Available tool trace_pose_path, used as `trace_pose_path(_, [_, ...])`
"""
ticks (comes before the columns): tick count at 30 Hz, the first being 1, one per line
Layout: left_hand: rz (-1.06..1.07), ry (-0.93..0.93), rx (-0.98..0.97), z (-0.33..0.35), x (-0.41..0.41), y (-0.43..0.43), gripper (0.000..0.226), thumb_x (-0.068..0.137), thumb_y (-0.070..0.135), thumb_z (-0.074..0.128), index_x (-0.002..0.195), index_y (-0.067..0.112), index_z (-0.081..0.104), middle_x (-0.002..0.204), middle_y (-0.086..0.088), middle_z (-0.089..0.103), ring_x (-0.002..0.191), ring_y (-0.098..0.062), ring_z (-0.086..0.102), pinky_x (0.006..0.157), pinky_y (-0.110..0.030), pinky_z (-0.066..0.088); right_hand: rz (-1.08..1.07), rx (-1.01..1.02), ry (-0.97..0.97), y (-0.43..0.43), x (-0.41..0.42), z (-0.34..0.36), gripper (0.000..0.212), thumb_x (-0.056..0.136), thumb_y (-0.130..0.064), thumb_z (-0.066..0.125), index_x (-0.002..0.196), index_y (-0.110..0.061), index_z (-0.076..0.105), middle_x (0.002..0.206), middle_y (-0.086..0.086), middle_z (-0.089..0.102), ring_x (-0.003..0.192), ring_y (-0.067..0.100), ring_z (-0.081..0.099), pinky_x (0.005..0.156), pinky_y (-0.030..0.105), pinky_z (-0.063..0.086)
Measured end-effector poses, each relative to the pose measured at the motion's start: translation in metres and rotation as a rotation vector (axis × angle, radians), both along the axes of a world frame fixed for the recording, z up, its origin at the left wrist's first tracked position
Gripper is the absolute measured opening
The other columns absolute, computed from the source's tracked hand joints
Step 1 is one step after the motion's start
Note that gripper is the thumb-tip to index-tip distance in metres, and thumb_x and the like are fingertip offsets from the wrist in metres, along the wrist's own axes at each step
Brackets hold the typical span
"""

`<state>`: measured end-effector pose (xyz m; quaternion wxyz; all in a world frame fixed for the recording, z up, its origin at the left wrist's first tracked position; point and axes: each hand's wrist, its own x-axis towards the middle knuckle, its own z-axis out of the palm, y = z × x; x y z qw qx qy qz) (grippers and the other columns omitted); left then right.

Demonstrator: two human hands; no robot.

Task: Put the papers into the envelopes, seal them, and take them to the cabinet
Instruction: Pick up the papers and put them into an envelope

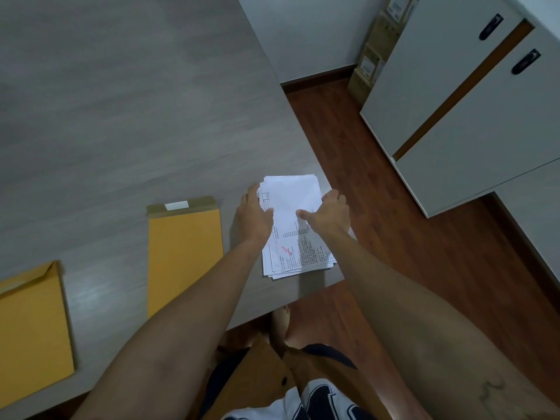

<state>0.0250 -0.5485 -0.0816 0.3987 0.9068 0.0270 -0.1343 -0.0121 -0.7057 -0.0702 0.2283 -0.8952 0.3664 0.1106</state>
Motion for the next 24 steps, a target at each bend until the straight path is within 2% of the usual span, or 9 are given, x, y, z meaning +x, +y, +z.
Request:
trace_pose_path(4, [-0.093, -0.039, 0.233, 0.001, -0.007, -0.006, 0.071, 0.091, 0.014, 0.065, 0.152, 0.020, 0.028, 0.133, -0.006, 0.041, 0.113, -0.023, 0.048, 0.085, -0.031, 0.045, -0.007, -0.005, 0.006, 0.000, 0.000, -0.001, 0.088, 0.069, -0.060, 0.078, 0.133, -0.012, 0.042, 0.132, 0.010, 0.049, 0.120, 0.028, 0.051, 0.089, 0.040, 0.052])
trace_pose_path(7, [-0.099, -0.062, 0.318, -0.003, -0.009, -0.004, 0.071, 0.090, 0.022, 0.068, 0.150, 0.015, 0.032, 0.130, -0.007, 0.042, 0.114, -0.024, 0.047, 0.094, -0.033, 0.044, -0.005, -0.014, 0.014, 0.001, 0.000, -0.002, 0.088, 0.070, -0.061, 0.077, 0.134, -0.012, 0.041, 0.134, 0.010, 0.048, 0.121, 0.028, 0.051, 0.090, 0.039, 0.051])
trace_pose_path(12, [-0.068, 0.008, 0.247, 0.000, -0.008, -0.006, 0.047, 0.087, 0.031, 0.071, 0.128, 0.011, 0.057, 0.124, -0.007, 0.049, 0.112, -0.025, 0.054, 0.096, -0.038, 0.047, -0.007, -0.025, 0.013, 0.001, 0.000, -0.004, 0.087, 0.070, -0.060, 0.078, 0.133, -0.012, 0.041, 0.133, 0.010, 0.049, 0.121, 0.028, 0.051, 0.089, 0.039, 0.051])
trace_pose_path(15, [0.023, 0.097, 0.203, 0.001, -0.002, -0.008, 0.052, 0.082, 0.036, 0.074, 0.127, 0.015, 0.057, 0.123, -0.006, 0.053, 0.111, -0.026, 0.057, 0.095, -0.042, 0.050, -0.007, -0.028, 0.018, 0.001, 0.001, -0.004, 0.087, 0.069, -0.059, 0.078, 0.132, -0.013, 0.041, 0.132, 0.010, 0.049, 0.120, 0.028, 0.052, 0.089, 0.040, 0.051])
trace_pose_path(20, [0.104, 0.221, 0.108, 0.001, 0.008, -0.006, 0.042, 0.072, 0.039, 0.078, 0.101, 0.022, 0.054, 0.102, 0.002, 0.067, 0.087, -0.021, 0.068, 0.078, -0.042, 0.058, -0.008, -0.024, 0.023, 0.001, 0.002, -0.003, 0.086, 0.070, -0.057, 0.078, 0.132, -0.012, 0.041, 0.132, 0.010, 0.048, 0.121, 0.029, 0.051, 0.090, 0.041, 0.051])
trace_pose_path(22, [0.098, 0.247, 0.105, 0.004, 0.007, -0.008, 0.045, 0.073, 0.040, 0.079, 0.103, 0.020, 0.052, 0.099, 0.003, 0.067, 0.082, -0.020, 0.067, 0.075, -0.040, 0.058, -0.011, -0.023, 0.021, 0.002, 0.002, -0.003, 0.086, 0.071, -0.057, 0.078, 0.133, -0.012, 0.040, 0.133, 0.010, 0.047, 0.121, 0.029, 0.050, 0.091, 0.041, 0.051])
trace_pose_path(24, [0.099, 0.266, 0.086, 0.005, 0.007, -0.013, 0.049, 0.076, 0.036, 0.080, 0.111, 0.016, 0.052, 0.105, 0.000, 0.067, 0.086, -0.021, 0.067, 0.073, -0.036, 0.056, -0.012, -0.021, 0.022, 0.002, 0.001, -0.002, 0.086, 0.071, -0.057, 0.078, 0.134, -0.011, 0.040, 0.134, 0.011, 0.047, 0.122, 0.029, 0.050, 0.091, 0.041, 0.050])
